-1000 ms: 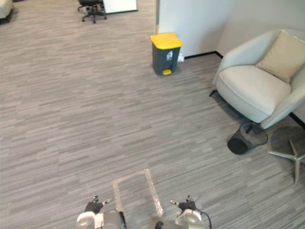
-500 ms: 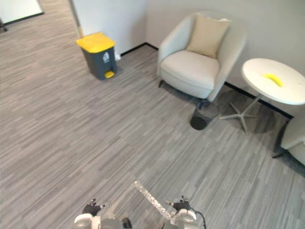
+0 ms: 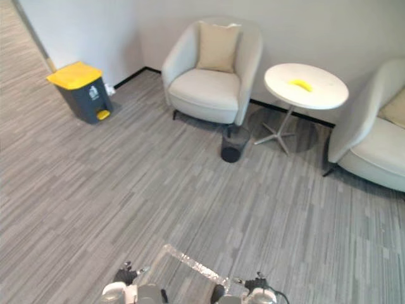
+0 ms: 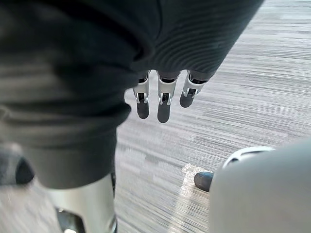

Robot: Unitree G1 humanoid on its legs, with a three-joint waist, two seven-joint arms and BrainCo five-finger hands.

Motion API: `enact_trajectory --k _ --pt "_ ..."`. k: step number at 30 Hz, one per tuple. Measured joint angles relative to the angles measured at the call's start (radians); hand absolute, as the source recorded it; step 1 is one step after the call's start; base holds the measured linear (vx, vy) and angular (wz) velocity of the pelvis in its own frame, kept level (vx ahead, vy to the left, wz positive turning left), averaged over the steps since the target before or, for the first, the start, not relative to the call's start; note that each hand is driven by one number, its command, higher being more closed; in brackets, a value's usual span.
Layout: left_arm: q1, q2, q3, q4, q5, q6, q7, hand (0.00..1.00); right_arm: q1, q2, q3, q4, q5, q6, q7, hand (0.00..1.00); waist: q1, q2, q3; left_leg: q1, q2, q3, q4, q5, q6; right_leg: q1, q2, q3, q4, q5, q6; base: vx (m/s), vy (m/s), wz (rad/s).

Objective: Organize the slippers on the shoe rack

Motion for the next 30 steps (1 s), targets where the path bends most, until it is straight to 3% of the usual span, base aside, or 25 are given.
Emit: enact_trajectory --k 1,2,7,10,16,30 --pt "-0.005 0.002 0.01 -0.002 -0.001 -0.001 0.005 0.0 0.005 0.005 -0.002 -0.004 0.0 0.0 0.0 0.0 0.003 -0.012 0.004 0.01 -0.038 0.005 -0.065 0.007 -0.002 0.017 -0.016 0.024 -0.069 0.036 0.017 0.04 0.059 -0.5" --pt "0.0 0.008 0.011 -0.003 -0.001 -0.005 0.005 0.0 0.006 0.009 -0.009 0.001 0.0 0.003 0.0 0.0 0.01 -0.037 0.001 0.031 -0.069 0.002 -0.099 0.04 0.005 0.02 -0.027 0.048 -0.111 0.104 0.002 0.04 0.062 -0.5" --pt "-0.009 -0.005 0.008 0.038 0.013 -0.005 0.003 0.0 0.009 0.007 -0.04 0.003 -0.003 0.002 -0.001 0.0 -0.002 -0.01 -0.008 0.113 -0.082 0.048 -0.159 0.058 0.023 0.042 -0.024 0.103 -0.115 0.101 0.009 0.08 0.071 -0.38" --pt "-0.022 0.003 0.002 0.057 0.021 -0.005 0.003 0.0 0.007 0.004 -0.04 0.017 -0.003 0.002 -0.001 0.0 -0.005 -0.012 -0.012 0.127 -0.091 0.029 -0.17 0.059 0.025 0.042 -0.023 0.121 -0.118 0.097 0.013 0.11 0.036 -0.17" --pt "-0.028 0.036 -0.044 0.086 0.021 -0.004 0.003 0.0 -0.014 0.006 -0.041 0.075 -0.002 0.0 0.0 0.0 -0.007 -0.039 -0.028 0.133 -0.104 -0.01 -0.187 0.059 0.025 0.03 -0.025 0.128 -0.119 0.097 0.014 0.03 0.006 -0.08" --pt "-0.028 0.055 -0.112 0.115 0.021 -0.005 0.002 0.0 -0.022 -0.001 -0.038 0.088 -0.001 0.0 0.002 0.0 -0.033 -0.031 -0.05 0.146 -0.105 -0.03 -0.22 0.061 0.027 0.007 -0.013 0.149 -0.119 0.101 0.01 0.0 -0.016 -0.06"
